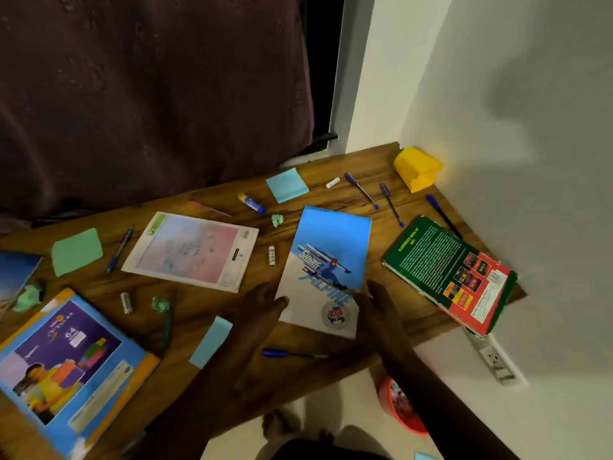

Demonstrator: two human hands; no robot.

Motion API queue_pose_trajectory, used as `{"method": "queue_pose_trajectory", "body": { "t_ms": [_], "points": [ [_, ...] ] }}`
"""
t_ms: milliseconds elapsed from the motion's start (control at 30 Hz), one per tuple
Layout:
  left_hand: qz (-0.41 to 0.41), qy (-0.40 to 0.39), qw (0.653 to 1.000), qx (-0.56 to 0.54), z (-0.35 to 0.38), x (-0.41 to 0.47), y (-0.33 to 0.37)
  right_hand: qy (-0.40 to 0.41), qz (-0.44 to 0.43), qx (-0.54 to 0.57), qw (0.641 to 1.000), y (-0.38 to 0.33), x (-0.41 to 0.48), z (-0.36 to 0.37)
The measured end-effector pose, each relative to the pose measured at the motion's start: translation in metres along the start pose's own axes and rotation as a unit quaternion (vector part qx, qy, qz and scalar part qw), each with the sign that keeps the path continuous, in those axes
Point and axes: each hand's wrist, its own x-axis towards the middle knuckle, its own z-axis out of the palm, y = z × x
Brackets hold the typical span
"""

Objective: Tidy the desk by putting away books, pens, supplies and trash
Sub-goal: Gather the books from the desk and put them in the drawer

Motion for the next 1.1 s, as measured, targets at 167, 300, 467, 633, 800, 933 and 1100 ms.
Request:
{"method": "queue_pose_trajectory", "body": {
  "t_ms": [167,300,467,633,800,933,1100],
  "points": [
    [-0.025,-0.006,1.0,-0.015,0.005,0.006,0.009,-0.008,-0.006,-0.052,0.999,0.005,0.013,0.006],
    [-0.053,0.003,0.999,-0.013,0.009,0.011,0.016,-0.006,-0.009,-0.091,0.996,0.001,0.031,0.001],
    [-0.118,-0.023,0.991,-0.053,0.027,0.008,0.014,-0.029,-0.029,-0.155,0.987,-0.004,0.054,-0.025],
    [-0.136,-0.032,0.987,-0.079,0.058,-0.005,0.017,-0.077,-0.045,-0.224,0.971,-0.011,0.074,-0.052],
    [-0.136,-0.009,0.988,-0.078,0.079,-0.011,0.023,-0.115,-0.062,-0.298,0.946,-0.011,0.088,-0.063],
    [-0.139,0.007,0.989,-0.053,0.078,-0.015,0.028,-0.139,-0.11,-0.329,0.927,-0.015,0.085,-0.066],
    [-0.151,0.099,0.977,-0.113,0.047,-0.014,0.025,-0.178,-0.238,-0.354,0.887,-0.036,0.078,-0.047]
  ]
}}
